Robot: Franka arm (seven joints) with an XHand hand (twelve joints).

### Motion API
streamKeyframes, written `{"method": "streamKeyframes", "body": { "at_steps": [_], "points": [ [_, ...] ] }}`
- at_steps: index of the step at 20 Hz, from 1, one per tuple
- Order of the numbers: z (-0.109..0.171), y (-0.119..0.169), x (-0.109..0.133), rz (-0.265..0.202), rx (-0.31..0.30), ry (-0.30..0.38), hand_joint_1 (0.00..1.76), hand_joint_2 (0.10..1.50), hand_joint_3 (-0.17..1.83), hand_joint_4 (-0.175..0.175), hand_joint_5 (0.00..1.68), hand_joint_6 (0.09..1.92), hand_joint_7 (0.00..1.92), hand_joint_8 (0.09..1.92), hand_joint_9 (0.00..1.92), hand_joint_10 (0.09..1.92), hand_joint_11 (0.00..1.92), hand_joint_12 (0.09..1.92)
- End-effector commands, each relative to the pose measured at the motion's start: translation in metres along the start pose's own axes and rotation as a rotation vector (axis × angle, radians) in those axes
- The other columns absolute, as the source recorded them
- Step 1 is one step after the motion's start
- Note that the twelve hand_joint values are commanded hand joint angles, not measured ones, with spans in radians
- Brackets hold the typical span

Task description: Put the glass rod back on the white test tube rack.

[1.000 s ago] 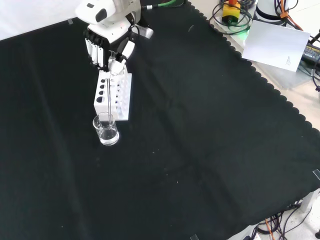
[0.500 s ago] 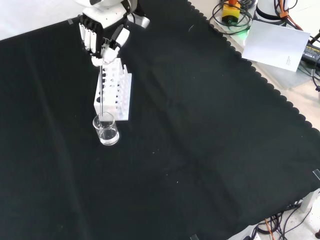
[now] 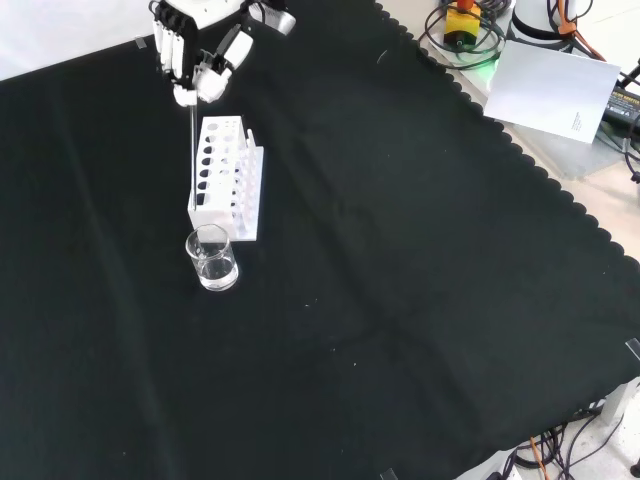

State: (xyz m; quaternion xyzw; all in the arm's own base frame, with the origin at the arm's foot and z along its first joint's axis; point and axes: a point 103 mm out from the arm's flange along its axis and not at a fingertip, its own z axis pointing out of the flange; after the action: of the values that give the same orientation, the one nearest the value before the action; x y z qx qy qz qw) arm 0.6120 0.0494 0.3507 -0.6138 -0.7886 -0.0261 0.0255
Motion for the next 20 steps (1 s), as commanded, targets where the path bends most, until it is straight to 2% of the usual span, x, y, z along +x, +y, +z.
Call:
{"method": "streamKeyframes", "body": {
  "at_steps": [1, 12, 20],
  "points": [
    [-0.009, -0.014, -0.016, 0.038, -0.013, -0.004, 1.31, 1.11, -0.17, -0.175, 1.38, 0.09, 1.17, 1.03, 1.75, 0.75, 1.38, 1.01],
    [-0.018, -0.041, -0.045, 0.106, -0.032, 0.024, 1.31, 1.11, -0.17, -0.175, 1.38, 0.09, 1.17, 1.03, 1.75, 0.76, 1.38, 1.01],
    [-0.021, -0.066, -0.07, 0.149, -0.029, 0.019, 1.31, 1.11, -0.17, -0.175, 1.38, 0.09, 1.17, 1.03, 1.75, 0.76, 1.38, 1.01]
  ]
}}
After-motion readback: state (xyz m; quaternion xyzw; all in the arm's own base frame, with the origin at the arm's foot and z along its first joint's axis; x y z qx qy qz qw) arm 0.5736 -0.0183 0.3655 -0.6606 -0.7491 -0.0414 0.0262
